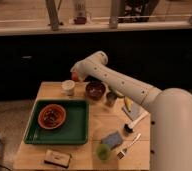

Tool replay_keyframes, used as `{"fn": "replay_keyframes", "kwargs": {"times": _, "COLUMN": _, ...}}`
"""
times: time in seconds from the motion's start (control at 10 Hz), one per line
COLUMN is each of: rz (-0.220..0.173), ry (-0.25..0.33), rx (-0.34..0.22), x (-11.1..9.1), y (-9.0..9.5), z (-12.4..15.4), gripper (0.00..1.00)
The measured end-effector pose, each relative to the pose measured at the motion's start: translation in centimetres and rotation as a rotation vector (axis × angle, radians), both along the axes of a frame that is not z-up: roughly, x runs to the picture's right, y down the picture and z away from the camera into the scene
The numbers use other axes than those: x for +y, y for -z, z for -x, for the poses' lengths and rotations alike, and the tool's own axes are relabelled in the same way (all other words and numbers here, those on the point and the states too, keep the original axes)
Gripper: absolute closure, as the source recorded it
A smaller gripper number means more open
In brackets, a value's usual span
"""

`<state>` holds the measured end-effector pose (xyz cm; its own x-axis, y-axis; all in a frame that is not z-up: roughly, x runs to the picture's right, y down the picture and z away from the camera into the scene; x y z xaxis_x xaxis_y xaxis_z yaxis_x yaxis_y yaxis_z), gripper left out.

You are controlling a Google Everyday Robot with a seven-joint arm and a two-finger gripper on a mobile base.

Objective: Place apple in paper cup

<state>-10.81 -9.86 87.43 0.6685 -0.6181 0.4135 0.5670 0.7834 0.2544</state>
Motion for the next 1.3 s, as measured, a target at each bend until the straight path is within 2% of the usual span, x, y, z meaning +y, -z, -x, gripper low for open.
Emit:
{"fn": "replay_keyframes", "kwargs": {"times": 0.2, "rz": 0.001, "ry": 0.002, "rx": 0.003, "x": -0.2, "y": -0.5, "z": -0.1, "gripper": 1.0}}
{"fn": "replay_keyframes", "kwargs": {"times": 0.4, "rz": 0.056, "ry": 0.022, "rx": 0.016, "x": 0.5, "y": -0.5, "z": 0.2, "gripper": 1.0}}
{"fn": "replay_keyframes", "kwargs": {"times": 0.7, "rz": 0.113, "ry": 0.057, "rx": 0.023, "x": 0.8, "y": -0.7, "z": 0.9, "gripper": 1.0}}
{"fn": "replay_keyframes", "kwargs": {"times": 1.3, "rz": 0.18, "ry": 0.118, "rx": 0.008, "x": 1.0, "y": -1.3, "z": 2.3, "gripper": 1.0}}
